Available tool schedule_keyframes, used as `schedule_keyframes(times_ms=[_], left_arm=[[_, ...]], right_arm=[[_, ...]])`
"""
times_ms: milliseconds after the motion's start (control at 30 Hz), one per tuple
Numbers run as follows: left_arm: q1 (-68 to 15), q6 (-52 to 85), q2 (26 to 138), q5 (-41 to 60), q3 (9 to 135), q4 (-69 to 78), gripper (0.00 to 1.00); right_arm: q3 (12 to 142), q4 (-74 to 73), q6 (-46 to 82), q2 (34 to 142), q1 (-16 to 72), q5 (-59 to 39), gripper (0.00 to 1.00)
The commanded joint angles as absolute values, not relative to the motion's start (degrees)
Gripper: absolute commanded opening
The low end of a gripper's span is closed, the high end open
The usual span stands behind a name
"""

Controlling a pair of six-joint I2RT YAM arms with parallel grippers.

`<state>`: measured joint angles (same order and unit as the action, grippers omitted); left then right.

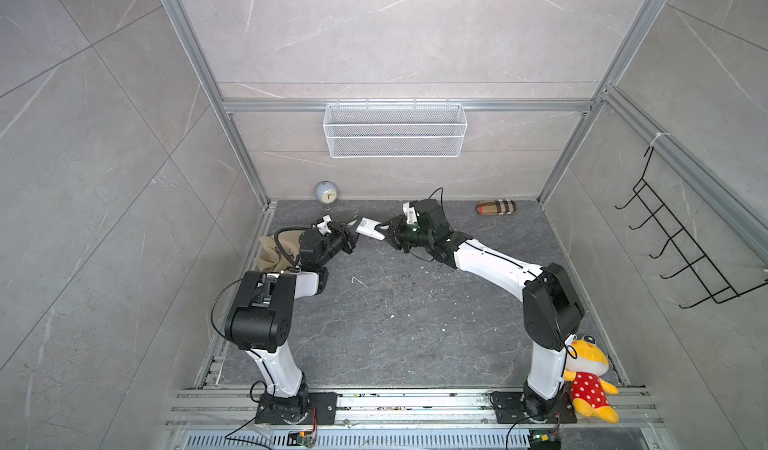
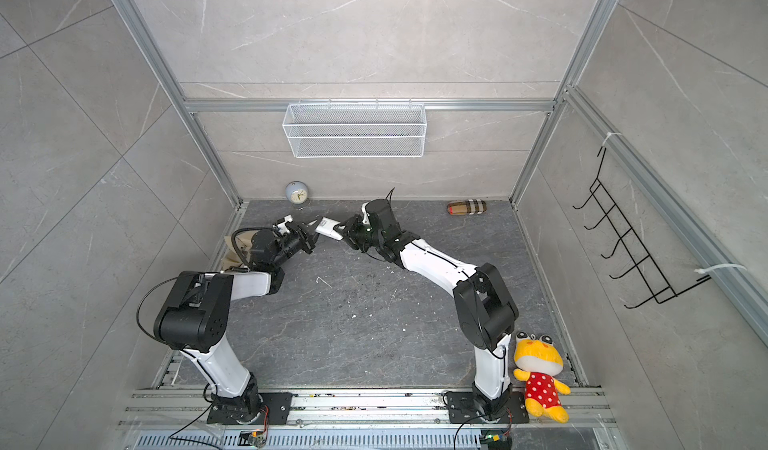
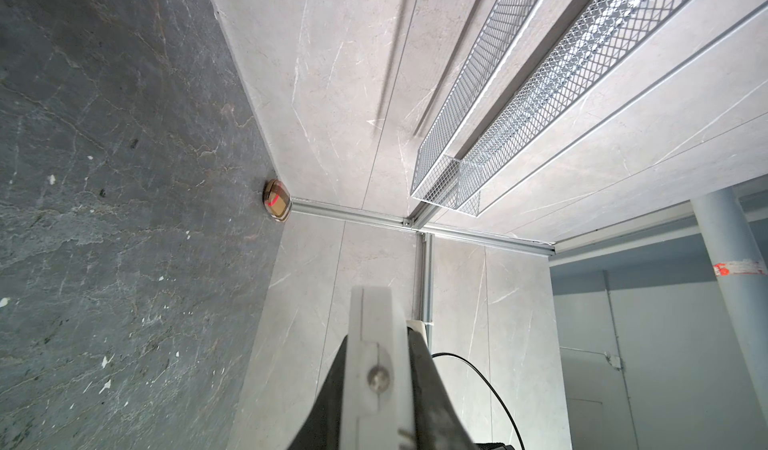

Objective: Load the batteries into the remote control

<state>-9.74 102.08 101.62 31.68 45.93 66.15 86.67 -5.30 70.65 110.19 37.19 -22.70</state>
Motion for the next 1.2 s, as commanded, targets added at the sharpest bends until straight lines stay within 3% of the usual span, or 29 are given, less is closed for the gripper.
schedule_keyframes(times_ms=[0, 267, 467, 633, 700, 1033, 1167], left_arm=[[-10.7, 103.4, 101.7, 30.9, 45.5, 72.6, 0.0], [-10.6, 104.5, 101.7, 29.9, 44.7, 73.7, 0.0], [-10.6, 105.0, 101.6, 29.6, 43.8, 74.1, 0.0], [-10.5, 105.6, 101.9, 29.3, 43.7, 74.3, 0.0], [-10.2, 105.8, 101.9, 29.4, 43.7, 74.4, 0.0], [-7.9, 100.9, 100.8, 31.7, 43.8, 68.9, 0.0], [-7.4, 98.7, 100.5, 31.8, 43.3, 68.0, 0.0]], right_arm=[[88.2, -3.1, 69.0, 112.0, 38.8, -23.8, 0.31], [89.5, -0.9, 67.7, 111.1, 38.5, -23.7, 0.34], [90.2, 0.0, 66.5, 110.1, 38.0, -24.7, 0.44], [90.6, 1.3, 64.8, 108.4, 37.3, -25.7, 0.69], [90.2, 2.1, 63.8, 107.6, 36.9, -26.2, 0.74], [91.1, 17.1, 49.8, 101.6, 33.6, -24.3, 0.8], [97.1, 31.8, 39.3, 101.7, 33.0, -16.8, 0.8]])
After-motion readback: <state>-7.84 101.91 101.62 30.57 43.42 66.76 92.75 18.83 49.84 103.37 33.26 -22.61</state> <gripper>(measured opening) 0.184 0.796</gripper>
